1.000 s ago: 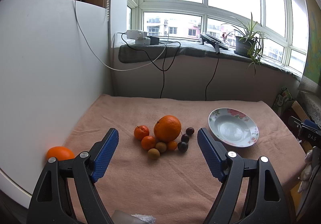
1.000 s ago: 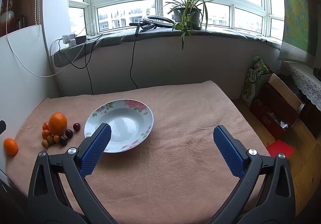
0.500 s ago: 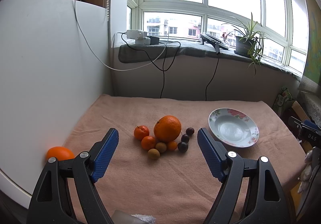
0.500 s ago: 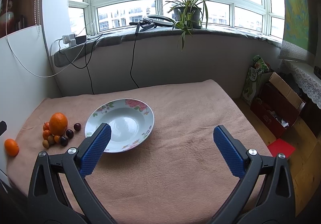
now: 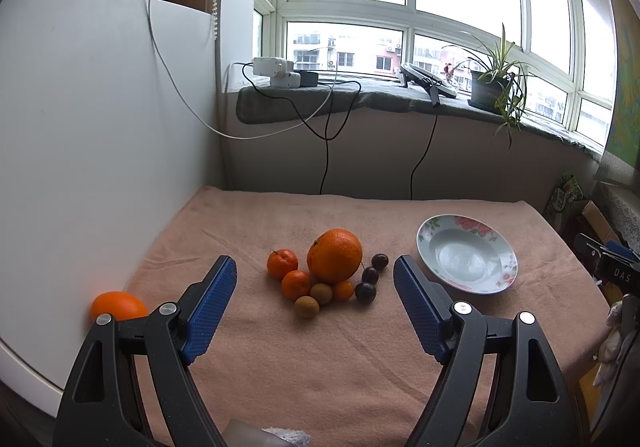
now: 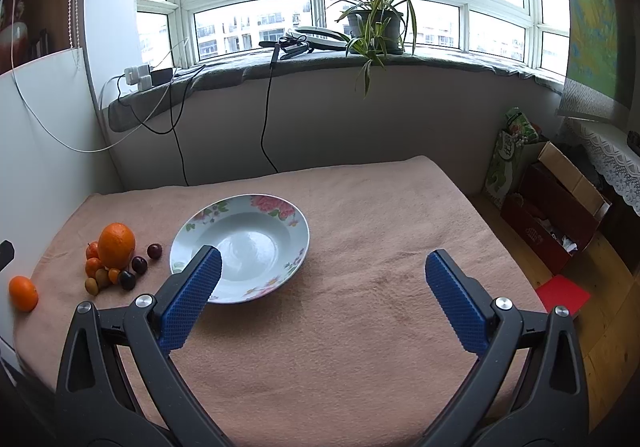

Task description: Organize fruits

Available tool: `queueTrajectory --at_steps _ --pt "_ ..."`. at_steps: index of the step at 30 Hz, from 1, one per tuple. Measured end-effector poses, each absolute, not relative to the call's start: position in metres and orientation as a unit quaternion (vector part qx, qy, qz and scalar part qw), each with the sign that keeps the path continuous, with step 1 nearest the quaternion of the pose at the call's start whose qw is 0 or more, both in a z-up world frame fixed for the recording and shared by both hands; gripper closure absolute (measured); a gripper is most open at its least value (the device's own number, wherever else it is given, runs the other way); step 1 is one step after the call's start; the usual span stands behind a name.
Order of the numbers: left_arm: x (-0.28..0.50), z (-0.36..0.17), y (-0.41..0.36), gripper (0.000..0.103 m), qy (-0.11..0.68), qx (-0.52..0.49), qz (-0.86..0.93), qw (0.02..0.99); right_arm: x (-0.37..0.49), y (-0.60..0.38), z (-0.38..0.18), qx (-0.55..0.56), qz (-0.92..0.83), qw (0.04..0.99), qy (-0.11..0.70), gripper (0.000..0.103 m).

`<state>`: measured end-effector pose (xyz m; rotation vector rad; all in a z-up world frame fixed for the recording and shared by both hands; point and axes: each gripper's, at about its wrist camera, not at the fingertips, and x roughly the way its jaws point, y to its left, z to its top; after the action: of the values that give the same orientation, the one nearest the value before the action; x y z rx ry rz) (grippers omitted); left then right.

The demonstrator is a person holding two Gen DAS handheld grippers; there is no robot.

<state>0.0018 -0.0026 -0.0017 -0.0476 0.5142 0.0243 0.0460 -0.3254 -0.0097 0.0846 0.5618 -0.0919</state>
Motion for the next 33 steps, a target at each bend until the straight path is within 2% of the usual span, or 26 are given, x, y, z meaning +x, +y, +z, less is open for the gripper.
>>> queueTrajectory --at_steps 33 --pt "0.027 -0.02 0.008 0.022 0.28 -0.039 0.008 0.959 0.077 -0.308 -0.023 0.035 -0.006 0.951 0.307 0.0"
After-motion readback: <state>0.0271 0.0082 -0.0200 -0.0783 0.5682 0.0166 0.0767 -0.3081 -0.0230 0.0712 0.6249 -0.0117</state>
